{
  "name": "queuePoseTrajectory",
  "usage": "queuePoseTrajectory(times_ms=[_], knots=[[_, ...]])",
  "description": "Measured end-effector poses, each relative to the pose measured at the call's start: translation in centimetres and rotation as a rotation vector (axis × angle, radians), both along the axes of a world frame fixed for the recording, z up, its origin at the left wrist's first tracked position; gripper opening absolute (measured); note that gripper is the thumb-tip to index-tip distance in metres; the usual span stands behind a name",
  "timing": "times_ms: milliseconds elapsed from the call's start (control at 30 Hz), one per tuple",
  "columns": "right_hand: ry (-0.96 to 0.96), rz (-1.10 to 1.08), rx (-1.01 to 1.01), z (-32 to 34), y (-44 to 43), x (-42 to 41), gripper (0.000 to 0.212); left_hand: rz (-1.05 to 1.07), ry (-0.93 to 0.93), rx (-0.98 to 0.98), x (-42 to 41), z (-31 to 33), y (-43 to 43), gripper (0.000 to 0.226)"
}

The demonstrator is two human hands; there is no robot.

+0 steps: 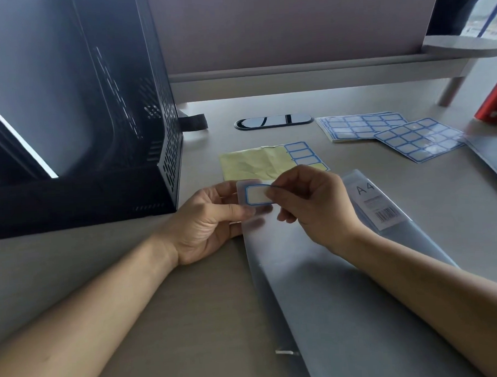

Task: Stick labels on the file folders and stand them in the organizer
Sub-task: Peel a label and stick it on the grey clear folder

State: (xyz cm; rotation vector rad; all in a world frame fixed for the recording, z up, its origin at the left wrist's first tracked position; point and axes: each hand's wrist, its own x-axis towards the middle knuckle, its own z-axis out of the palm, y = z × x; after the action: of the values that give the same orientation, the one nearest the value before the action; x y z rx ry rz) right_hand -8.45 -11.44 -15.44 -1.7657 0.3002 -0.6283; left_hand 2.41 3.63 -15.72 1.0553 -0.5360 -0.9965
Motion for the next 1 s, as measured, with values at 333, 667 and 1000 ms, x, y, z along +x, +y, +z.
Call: queuePoseTrajectory(times_ms=[333,667,1000], knots=[[0.016,-0.004,-0.014,-0.06,0.02,-0.04,0.015,0.025,-0.009,0.006,-0.08,-0.05,-0.09,0.04],[0.013,-0.006,-0.011,-0.03,-0.02,-0.04,0.014,0.031,-0.021,0.0,-0.39,0.19,-0.06,0.041],[0.018,-0.004,-0.042,0.06,-0.08,-0.18,0.01,0.02,-0.025,0.006,-0.35,0.16,-0.07,0.046]])
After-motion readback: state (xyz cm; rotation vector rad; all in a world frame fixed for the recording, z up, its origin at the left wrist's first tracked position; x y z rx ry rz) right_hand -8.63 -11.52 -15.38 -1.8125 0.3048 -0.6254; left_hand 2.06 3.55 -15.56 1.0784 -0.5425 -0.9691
